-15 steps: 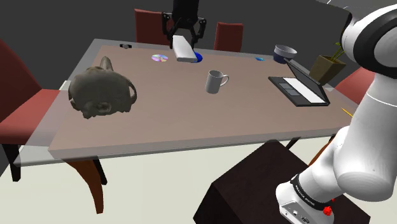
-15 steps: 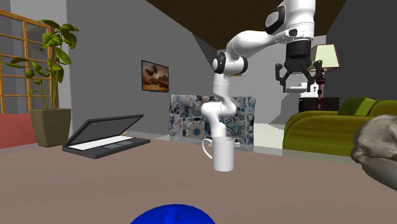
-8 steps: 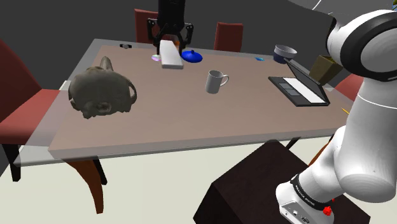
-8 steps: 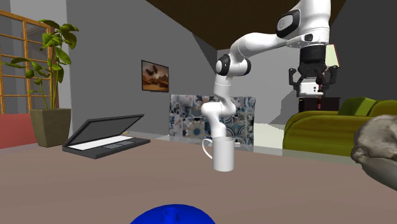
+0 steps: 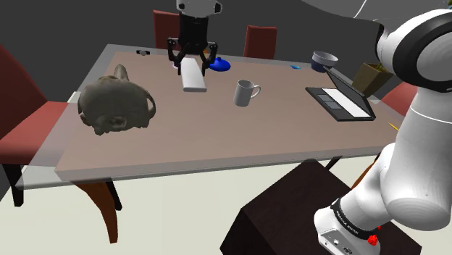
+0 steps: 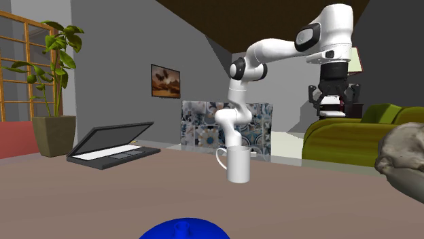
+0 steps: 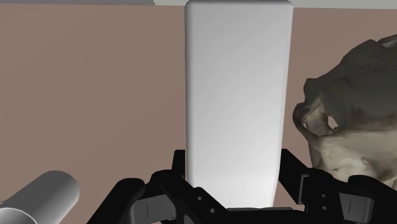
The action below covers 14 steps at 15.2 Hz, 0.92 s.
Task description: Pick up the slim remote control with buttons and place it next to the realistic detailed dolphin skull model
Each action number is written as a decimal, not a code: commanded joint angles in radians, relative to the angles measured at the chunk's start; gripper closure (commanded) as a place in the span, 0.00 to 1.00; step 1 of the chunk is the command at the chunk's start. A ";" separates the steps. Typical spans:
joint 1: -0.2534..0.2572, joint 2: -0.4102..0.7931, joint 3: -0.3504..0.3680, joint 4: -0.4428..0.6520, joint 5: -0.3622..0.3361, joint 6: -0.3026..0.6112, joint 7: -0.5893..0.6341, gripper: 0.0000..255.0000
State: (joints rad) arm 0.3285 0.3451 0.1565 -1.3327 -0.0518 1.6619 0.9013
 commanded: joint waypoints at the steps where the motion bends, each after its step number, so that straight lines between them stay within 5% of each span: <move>1: -0.002 -0.008 0.000 -0.038 0.001 0.031 0.000 1.00; 14: -0.006 -0.006 -0.002 -0.210 -0.001 0.205 0.003 1.00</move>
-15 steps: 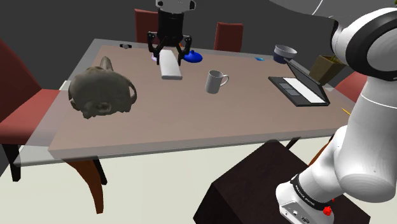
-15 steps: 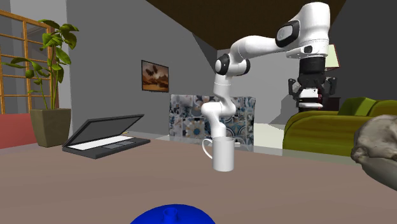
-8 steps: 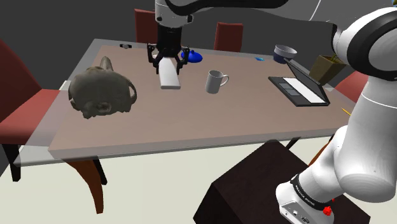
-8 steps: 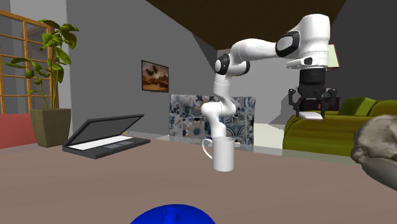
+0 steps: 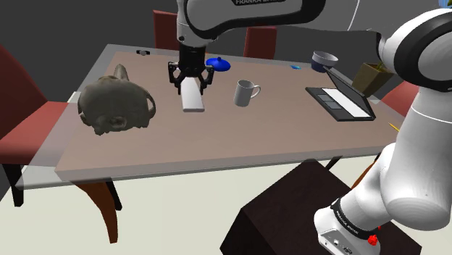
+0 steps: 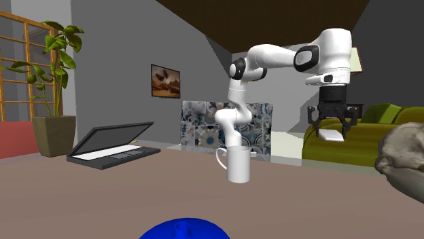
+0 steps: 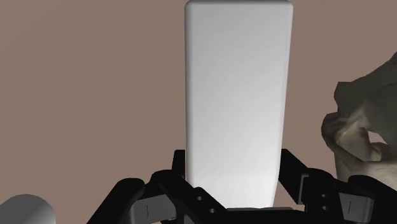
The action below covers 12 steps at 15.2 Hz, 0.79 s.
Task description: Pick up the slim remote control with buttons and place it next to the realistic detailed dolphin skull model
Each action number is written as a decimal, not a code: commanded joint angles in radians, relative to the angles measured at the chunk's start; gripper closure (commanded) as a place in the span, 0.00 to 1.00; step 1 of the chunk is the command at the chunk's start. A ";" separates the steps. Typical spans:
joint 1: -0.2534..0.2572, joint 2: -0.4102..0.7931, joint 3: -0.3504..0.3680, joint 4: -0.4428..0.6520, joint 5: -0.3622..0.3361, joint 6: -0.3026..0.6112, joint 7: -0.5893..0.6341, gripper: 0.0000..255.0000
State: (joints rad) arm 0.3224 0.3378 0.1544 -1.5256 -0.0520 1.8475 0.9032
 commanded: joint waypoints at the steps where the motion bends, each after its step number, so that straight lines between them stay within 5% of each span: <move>1: 0.000 0.004 0.000 -0.028 -0.001 0.032 0.001 1.00; 12: 0.000 0.038 -0.003 -0.127 -0.008 0.165 0.006 1.00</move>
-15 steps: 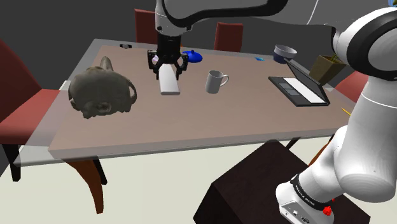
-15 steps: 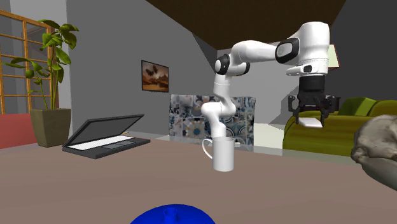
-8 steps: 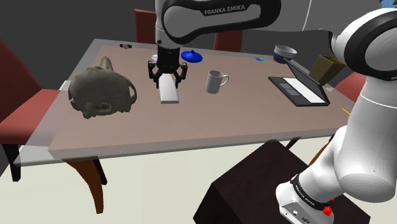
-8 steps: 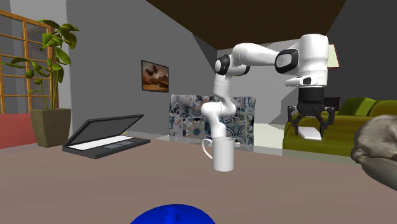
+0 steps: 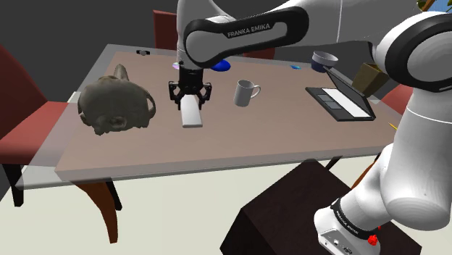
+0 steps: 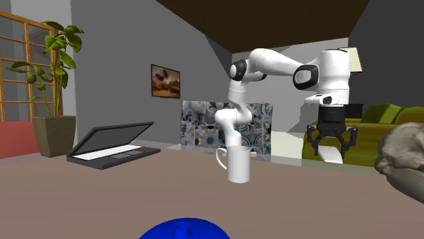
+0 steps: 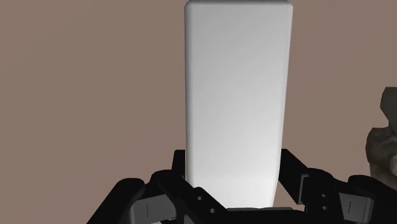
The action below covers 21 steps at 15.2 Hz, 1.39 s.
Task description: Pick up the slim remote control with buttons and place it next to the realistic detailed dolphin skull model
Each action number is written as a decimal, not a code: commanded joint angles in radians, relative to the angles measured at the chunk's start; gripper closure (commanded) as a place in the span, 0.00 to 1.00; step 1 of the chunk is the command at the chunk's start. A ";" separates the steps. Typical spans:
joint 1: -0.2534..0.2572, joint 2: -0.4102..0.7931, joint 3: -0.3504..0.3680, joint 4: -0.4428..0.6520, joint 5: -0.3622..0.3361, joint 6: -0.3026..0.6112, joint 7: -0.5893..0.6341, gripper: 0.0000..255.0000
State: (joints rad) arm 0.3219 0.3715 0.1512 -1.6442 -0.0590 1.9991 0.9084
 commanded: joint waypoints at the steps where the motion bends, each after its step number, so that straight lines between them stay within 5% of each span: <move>1: 0.000 0.009 -0.001 -0.016 -0.002 0.026 0.001 1.00; 10: 0.002 0.058 -0.005 -0.073 -0.011 0.131 0.007 1.00; 18: 0.002 0.058 -0.005 -0.073 -0.011 0.131 0.007 1.00; 19: 0.002 0.058 -0.005 -0.073 -0.011 0.131 0.007 0.00; 21: 0.002 0.058 -0.005 -0.073 -0.011 0.131 0.007 0.00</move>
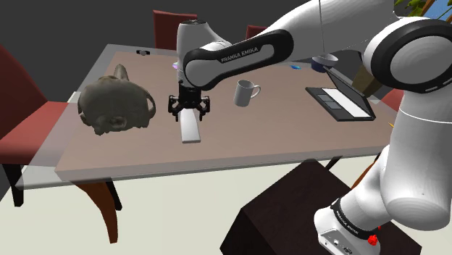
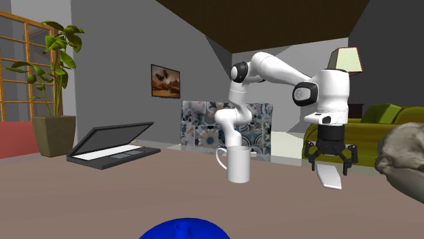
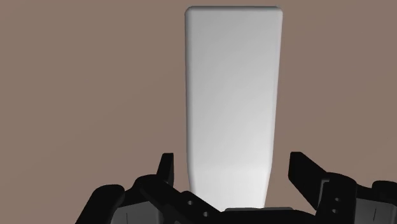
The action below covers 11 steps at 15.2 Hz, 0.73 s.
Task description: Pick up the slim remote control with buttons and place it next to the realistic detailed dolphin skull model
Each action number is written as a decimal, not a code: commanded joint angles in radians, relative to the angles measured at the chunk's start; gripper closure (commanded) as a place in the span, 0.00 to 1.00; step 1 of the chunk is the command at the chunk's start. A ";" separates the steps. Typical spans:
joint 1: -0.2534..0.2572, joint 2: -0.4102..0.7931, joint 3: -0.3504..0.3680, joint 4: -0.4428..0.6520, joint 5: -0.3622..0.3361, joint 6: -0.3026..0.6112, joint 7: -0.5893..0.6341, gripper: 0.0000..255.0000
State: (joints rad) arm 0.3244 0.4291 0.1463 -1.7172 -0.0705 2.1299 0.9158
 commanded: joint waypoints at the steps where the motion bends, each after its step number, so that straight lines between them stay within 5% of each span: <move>1: 0.000 0.000 0.000 0.000 0.000 0.000 0.000 0.00; 11: -0.002 -0.048 0.004 0.061 0.009 -0.108 -0.006 0.00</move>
State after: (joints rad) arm 0.3223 0.3817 0.1505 -1.6569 -0.0611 2.0233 0.9097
